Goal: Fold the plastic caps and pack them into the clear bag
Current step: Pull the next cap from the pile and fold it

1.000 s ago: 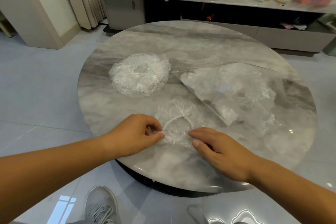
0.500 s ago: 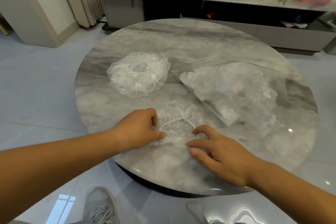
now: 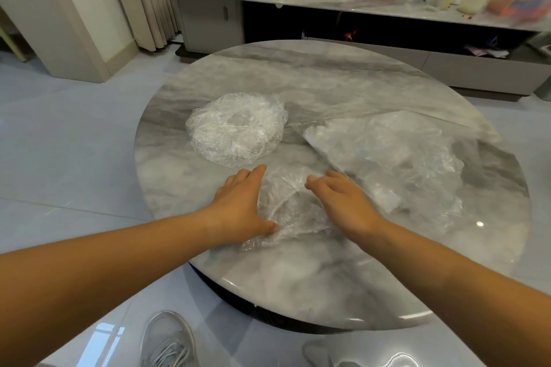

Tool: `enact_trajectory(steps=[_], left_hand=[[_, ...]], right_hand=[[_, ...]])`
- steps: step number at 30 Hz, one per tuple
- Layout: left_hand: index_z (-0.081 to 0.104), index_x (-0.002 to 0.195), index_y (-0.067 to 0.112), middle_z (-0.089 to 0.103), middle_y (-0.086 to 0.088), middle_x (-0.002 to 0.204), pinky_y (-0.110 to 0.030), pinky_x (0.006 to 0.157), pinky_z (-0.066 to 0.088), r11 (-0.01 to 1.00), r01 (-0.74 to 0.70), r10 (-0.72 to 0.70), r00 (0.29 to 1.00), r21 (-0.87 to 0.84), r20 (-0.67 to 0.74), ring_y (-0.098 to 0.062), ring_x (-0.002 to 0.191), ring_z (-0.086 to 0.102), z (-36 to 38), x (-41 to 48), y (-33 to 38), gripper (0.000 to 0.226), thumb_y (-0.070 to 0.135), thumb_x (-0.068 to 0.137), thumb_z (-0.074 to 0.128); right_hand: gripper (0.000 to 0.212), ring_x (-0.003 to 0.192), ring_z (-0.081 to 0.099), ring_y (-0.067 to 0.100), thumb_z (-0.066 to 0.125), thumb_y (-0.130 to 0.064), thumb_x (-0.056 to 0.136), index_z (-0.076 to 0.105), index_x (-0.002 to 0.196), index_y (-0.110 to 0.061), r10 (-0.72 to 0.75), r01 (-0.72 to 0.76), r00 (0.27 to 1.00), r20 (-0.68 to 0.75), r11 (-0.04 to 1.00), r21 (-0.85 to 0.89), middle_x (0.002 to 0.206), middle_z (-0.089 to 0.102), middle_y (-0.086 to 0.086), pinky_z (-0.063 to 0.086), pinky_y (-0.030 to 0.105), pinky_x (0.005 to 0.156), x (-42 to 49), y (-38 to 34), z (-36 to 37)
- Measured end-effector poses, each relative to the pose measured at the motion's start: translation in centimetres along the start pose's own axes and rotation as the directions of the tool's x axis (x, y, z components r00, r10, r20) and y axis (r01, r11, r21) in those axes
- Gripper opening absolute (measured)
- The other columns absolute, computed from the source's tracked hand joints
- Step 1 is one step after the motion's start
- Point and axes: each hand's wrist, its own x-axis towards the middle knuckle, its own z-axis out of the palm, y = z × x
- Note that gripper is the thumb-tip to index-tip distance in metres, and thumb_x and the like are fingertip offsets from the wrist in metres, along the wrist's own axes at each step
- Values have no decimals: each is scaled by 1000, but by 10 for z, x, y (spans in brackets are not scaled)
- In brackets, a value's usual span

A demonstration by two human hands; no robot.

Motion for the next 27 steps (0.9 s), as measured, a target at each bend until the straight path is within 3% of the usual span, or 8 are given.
enact_trajectory(steps=[2, 4, 6, 10, 14, 18, 22, 27], left_hand=[[4, 159, 27, 33, 3, 148, -40, 115, 32, 999, -41, 41, 999, -31, 10, -20, 135, 32, 0, 2, -3, 120, 45, 72, 85], [2, 159, 30, 36, 7, 145, -38, 114, 34, 995, -76, 78, 997, -65, 30, -17, 132, 35, -2, 3, -7, 121, 42, 72, 86], [1, 159, 34, 37, 9, 142, -35, 112, 37, 990, -108, 113, 992, -94, 54, -15, 128, 39, -4, 2, -10, 121, 40, 73, 86], [0, 157, 40, 40, 10, 139, -27, 107, 41, 981, -154, 166, 980, -120, 105, -9, 117, 45, -8, -2, -15, 121, 37, 74, 87], [3, 156, 46, 37, 17, 140, -23, 108, 39, 975, -180, 201, 963, -129, 180, -6, 123, 45, -13, -8, -17, 121, 39, 72, 89], [5, 156, 46, 36, 19, 138, -18, 107, 37, 970, -208, 230, 954, -127, 192, -4, 124, 43, -11, -10, -15, 118, 39, 72, 89], [5, 156, 44, 34, 17, 143, -20, 109, 35, 969, -217, 234, 961, -117, 148, -4, 128, 39, -5, -9, -16, 117, 43, 73, 87], [2, 158, 38, 28, 16, 142, -25, 111, 35, 973, -206, 218, 970, -108, 108, -6, 129, 34, -1, -7, -19, 120, 50, 72, 85]], right_hand=[[48, 149, 27, 11, 43, -47, 105, 73, 115, -11, 35, -35, 999, 3, 997, 65, 143, 50, -6, 25, 31, 114, 4, -3, -3], [42, 139, 42, 13, 45, -51, 103, 75, 114, -24, 68, -70, 997, 18, 985, 157, 151, 49, -5, 35, 36, 111, 7, -6, -4], [42, 120, 53, 12, 45, -53, 102, 76, 109, -25, 120, -126, 992, 42, 966, 224, 134, 59, -7, 39, 30, 95, 9, -10, -6], [47, 91, 59, 10, 46, -52, 103, 79, 95, -20, 145, -149, 989, 36, 981, 126, 98, 65, -7, 42, 26, 77, 8, -14, -10], [43, 97, 56, 0, 51, -54, 100, 80, 88, -24, 101, -104, 994, 50, 991, 82, 111, 64, -13, 45, 30, 92, -1, -5, -8], [39, 89, 51, -11, 53, -51, 100, 80, 96, -24, 79, -85, 995, 52, 988, 132, 96, 58, -28, 39, 24, 84, -5, -2, -7], [40, 78, 58, -3, 48, -42, 105, 80, 97, -20, 72, -86, 995, 67, 963, 255, 83, 67, -22, 40, 15, 73, -7, -2, -9], [41, 107, 65, 6, 44, -43, 104, 80, 99, -23, -260, 257, 965, -4, 949, 182, 108, 73, -11, 47, 24, 93, -22, 7, -12]])
